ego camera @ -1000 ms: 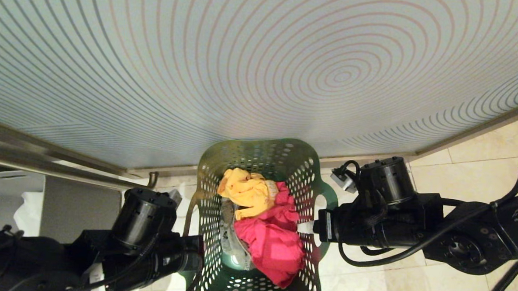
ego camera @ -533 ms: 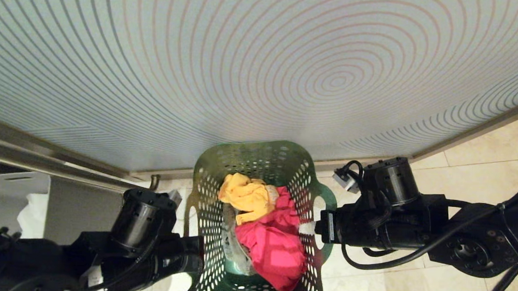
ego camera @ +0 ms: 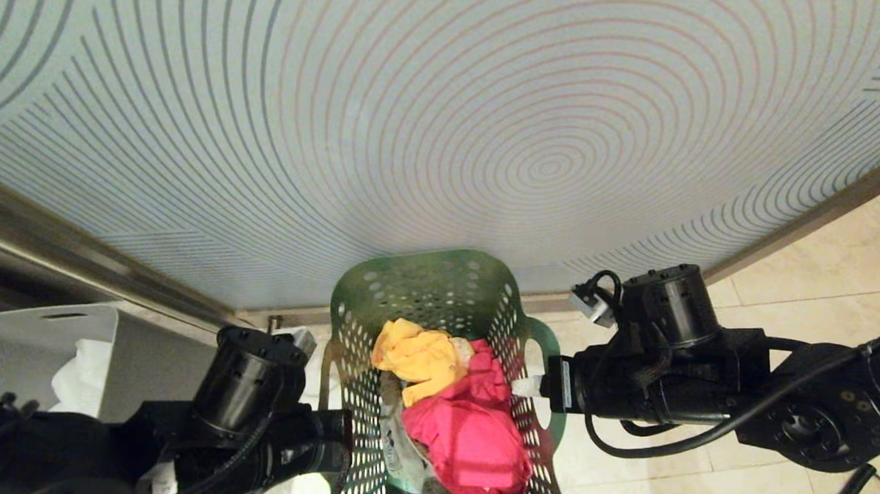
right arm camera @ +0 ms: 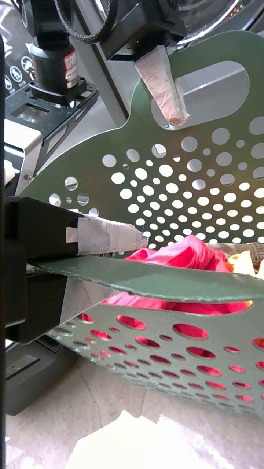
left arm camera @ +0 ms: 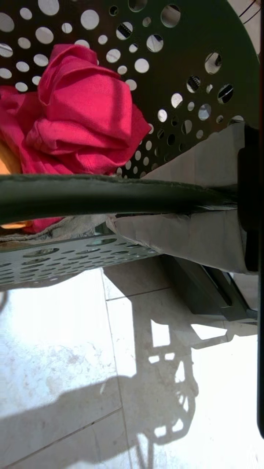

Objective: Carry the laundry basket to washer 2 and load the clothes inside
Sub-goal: Pick up the clothes basket and put it beside the washing machine

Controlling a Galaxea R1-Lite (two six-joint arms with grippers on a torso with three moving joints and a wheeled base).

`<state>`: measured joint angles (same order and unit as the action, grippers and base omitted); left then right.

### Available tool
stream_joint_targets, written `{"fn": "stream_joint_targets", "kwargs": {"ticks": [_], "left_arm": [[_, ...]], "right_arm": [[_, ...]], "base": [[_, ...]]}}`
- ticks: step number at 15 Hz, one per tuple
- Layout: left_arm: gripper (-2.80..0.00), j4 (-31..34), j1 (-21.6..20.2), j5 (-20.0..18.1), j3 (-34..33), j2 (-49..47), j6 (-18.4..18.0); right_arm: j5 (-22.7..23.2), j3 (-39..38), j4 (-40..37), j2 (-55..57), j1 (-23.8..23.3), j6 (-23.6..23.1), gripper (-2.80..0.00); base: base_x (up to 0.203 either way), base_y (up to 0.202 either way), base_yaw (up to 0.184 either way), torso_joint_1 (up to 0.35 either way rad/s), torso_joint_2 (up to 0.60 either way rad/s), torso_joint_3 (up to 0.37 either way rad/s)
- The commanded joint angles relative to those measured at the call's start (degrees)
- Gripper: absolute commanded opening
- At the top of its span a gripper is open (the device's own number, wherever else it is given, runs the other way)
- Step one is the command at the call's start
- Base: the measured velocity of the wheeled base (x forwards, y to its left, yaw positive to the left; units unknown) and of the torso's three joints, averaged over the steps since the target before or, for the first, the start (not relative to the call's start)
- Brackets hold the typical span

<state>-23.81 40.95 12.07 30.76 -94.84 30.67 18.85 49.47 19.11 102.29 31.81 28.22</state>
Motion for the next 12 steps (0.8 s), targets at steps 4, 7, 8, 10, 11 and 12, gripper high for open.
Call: {"fn": "stream_joint_targets", "kwargs": {"ticks": [4,7,8,10,11,12], "left_arm": [[-2.8,0.0,1.6,0.2,0.2,2.1,0.9],[-2.8,1.4,3.7,0.2,0.3,3.2,3.5],[-2.8,1.9,4.2,0.2,0.3,3.6,3.9],[-2.8,3.1,4.8,0.2,0.7,4.8,4.7],[-2.8,4.1,5.3,0.2,1.0,5.5,5.0],[-2.8,4.8,5.6,0.2,1.1,6.2,5.2]], "right_arm": [[0.3,0.3,0.1,-1.2,0.0,0.2,-2.8],[0.6,0.8,0.5,-1.8,0.2,1.7,-2.8],[0.6,1.3,0.6,-2.3,0.5,3.5,-2.8],[0.7,2.7,0.6,-3.5,1.1,8.0,-2.8],[0.7,3.1,0.6,-4.0,1.7,9.0,-2.8],[0.7,3.2,0.6,-4.4,1.7,9.0,-2.8]], "base": [[0.0,0.0,0.0,0.004,0.0,0.205],[0.0,0.0,0.0,0.002,0.0,0.205],[0.0,0.0,0.0,-0.002,0.0,0.207],[0.0,0.0,0.0,0.0,0.0,0.203],[0.0,0.0,0.0,-0.002,0.0,0.203],[0.0,0.0,0.0,0.002,0.0,0.206]]}}
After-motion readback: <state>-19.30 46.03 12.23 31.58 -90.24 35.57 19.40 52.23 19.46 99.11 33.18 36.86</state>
